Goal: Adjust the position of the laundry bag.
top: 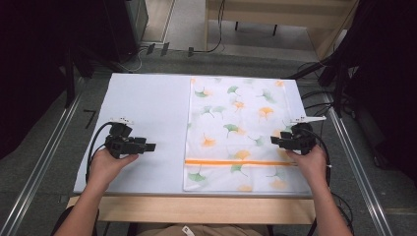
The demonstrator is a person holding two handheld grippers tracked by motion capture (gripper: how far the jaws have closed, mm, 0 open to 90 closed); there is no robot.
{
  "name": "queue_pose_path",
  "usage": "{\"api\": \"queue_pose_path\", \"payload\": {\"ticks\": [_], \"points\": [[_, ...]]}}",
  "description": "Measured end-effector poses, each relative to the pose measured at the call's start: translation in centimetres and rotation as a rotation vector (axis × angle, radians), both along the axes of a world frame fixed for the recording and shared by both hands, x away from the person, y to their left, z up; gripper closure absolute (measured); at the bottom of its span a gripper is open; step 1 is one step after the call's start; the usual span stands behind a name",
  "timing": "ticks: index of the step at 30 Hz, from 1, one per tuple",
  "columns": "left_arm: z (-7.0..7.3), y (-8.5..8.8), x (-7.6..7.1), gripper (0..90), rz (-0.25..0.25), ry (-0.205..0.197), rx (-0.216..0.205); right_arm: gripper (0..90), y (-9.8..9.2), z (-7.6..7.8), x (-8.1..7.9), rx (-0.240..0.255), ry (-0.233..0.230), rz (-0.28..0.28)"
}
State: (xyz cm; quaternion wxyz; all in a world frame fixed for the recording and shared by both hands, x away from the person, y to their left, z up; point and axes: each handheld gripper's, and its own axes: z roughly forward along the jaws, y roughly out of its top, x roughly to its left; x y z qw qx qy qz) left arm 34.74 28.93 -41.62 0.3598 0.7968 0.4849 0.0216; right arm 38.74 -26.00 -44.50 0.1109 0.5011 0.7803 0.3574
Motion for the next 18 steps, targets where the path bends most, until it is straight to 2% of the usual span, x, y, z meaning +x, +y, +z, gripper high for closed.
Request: {"api": "queue_pose_path", "payload": {"ticks": [4,16,18], "points": [[0.01,0.00,-0.07,40.3,-0.003,-0.007,0.009,47.8,0.03,0.05,-0.05,0.002,0.001,-0.003],[-0.07,-0.27,-0.01,38.8,-0.005,0.006,-0.003,46.6,0.12,-0.07,-0.03,-0.008,0.012,0.007],[-0.05,-0.42,-0.06,39.4,-0.009,-0.002,-0.002,46.5,0.12,-0.08,-0.02,-0.007,0.014,0.008]]}}
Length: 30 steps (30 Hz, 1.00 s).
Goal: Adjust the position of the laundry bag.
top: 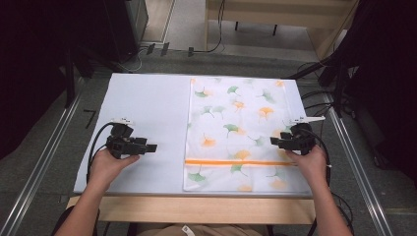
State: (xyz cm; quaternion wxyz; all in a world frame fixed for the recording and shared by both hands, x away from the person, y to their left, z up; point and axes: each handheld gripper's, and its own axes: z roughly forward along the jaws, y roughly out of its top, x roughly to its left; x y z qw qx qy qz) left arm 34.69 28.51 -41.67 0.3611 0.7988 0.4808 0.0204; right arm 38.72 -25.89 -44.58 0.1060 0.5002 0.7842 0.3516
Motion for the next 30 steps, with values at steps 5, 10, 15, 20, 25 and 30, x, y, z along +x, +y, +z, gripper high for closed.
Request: {"api": "queue_pose_path", "payload": {"ticks": [5,10,15,20,25,30], "points": [[0.0,-0.1,0.0,39.9,-0.005,-0.002,0.008,46.9,-0.1,0.0,0.1,0.009,0.002,-0.003],[0.0,-0.2,0.0,40.3,-0.007,0.003,0.000,46.7,-0.1,-0.1,0.1,0.016,0.008,-0.007],[-0.1,-0.2,0.2,44.3,0.024,0.019,-0.021,46.6,0.0,-0.2,0.2,0.010,0.009,0.000],[0.0,-0.6,0.2,44.5,0.022,0.029,-0.015,46.7,0.0,-0.2,0.2,0.002,0.015,0.003],[0.1,-1.5,0.4,44.8,0.023,0.056,-0.038,46.7,-0.2,-0.3,0.0,0.004,0.014,-0.002],[0.1,-2.8,0.6,44.5,-0.010,0.030,-0.019,46.9,-1.1,-0.3,-0.5,-0.001,0.016,-0.025]]}}
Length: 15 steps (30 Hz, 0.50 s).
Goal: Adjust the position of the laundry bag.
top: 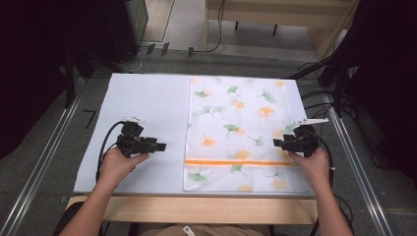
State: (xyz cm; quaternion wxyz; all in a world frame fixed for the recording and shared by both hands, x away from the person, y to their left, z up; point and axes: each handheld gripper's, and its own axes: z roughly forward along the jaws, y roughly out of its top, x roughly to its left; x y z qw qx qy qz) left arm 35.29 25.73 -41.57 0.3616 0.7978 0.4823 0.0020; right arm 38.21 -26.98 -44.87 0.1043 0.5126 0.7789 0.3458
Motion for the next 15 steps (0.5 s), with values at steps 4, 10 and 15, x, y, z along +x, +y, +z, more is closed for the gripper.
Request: {"api": "queue_pose_path", "payload": {"ticks": [4,10,15], "points": [[-0.1,-1.3,0.3,44.7,-0.038,-0.010,0.015,47.2,-0.7,-0.1,-0.3,0.000,0.001,-0.020],[-0.5,-2.7,0.6,45.2,-0.060,-0.012,0.022,47.5,-1.6,-0.2,-0.6,-0.003,0.003,-0.045],[-1.0,-4.3,1.0,45.3,-0.076,-0.014,0.035,47.7,-2.3,-0.5,-0.3,-0.001,0.007,-0.067]]}}
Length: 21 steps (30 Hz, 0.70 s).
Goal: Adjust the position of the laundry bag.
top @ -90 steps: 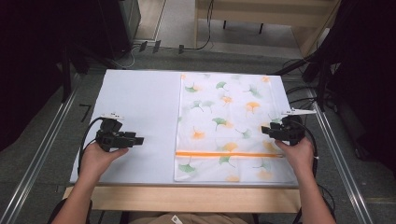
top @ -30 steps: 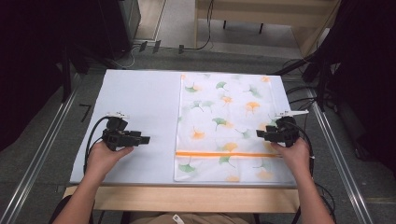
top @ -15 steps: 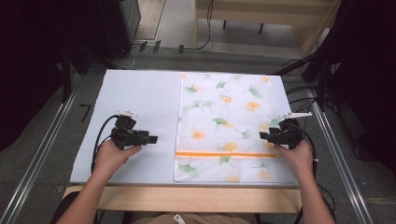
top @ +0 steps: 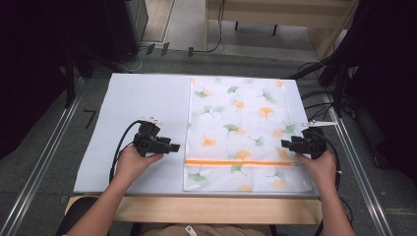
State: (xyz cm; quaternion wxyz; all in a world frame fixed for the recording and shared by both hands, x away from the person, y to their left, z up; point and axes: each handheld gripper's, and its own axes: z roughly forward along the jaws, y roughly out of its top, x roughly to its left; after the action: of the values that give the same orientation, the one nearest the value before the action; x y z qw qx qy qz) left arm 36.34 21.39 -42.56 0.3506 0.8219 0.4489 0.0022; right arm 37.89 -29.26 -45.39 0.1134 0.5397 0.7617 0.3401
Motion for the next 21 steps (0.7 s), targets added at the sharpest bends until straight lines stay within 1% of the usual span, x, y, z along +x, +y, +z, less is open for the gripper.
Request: {"api": "queue_pose_path", "payload": {"ticks": [2,3,4,5,9,10,12,14,15,16,17,21], "points": [[-0.1,-0.3,0.1,45.5,-0.003,-0.003,0.006,47.7,-0.2,0.0,0.0,-0.004,0.000,-0.007],[-0.4,-0.9,0.2,45.7,-0.005,-0.005,0.023,47.7,-0.3,-0.1,-0.1,-0.003,-0.001,-0.009],[-0.4,-0.9,0.2,45.7,-0.005,-0.005,0.023,47.7,-0.3,-0.1,-0.1,-0.003,-0.001,-0.009],[-0.7,-1.3,0.4,45.9,-0.001,-0.001,0.028,47.7,-0.6,-0.1,-0.1,-0.005,0.000,-0.016],[-1.1,-1.7,0.6,46.3,0.000,0.009,0.029,47.8,-1.1,-0.2,0.0,-0.006,-0.003,-0.026],[-1.2,-1.9,0.6,46.5,-0.001,0.022,0.011,47.8,-1.3,-0.2,0.0,-0.006,-0.004,-0.039],[-1.2,-2.0,0.6,46.6,0.001,0.027,0.007,47.8,-1.6,-0.1,0.0,-0.010,-0.008,-0.045],[-1.4,-2.4,0.6,46.7,-0.002,0.027,0.017,47.7,-1.8,-0.1,0.0,-0.018,-0.011,-0.047],[-1.7,-2.9,0.6,46.7,-0.001,0.029,0.023,47.5,-2.1,-0.2,0.0,-0.021,-0.008,-0.060],[-1.8,-3.1,0.6,46.7,-0.006,0.029,0.035,47.3,-2.3,-0.2,0.0,-0.027,-0.012,-0.060],[-1.8,-3.1,0.6,46.8,-0.006,0.029,0.035,47.1,-2.4,-0.3,0.0,-0.026,-0.006,-0.068],[-2.4,-3.9,0.7,46.3,-0.013,0.034,0.068,46.2,-3.0,-0.5,0.0,-0.025,0.004,-0.088]]}}
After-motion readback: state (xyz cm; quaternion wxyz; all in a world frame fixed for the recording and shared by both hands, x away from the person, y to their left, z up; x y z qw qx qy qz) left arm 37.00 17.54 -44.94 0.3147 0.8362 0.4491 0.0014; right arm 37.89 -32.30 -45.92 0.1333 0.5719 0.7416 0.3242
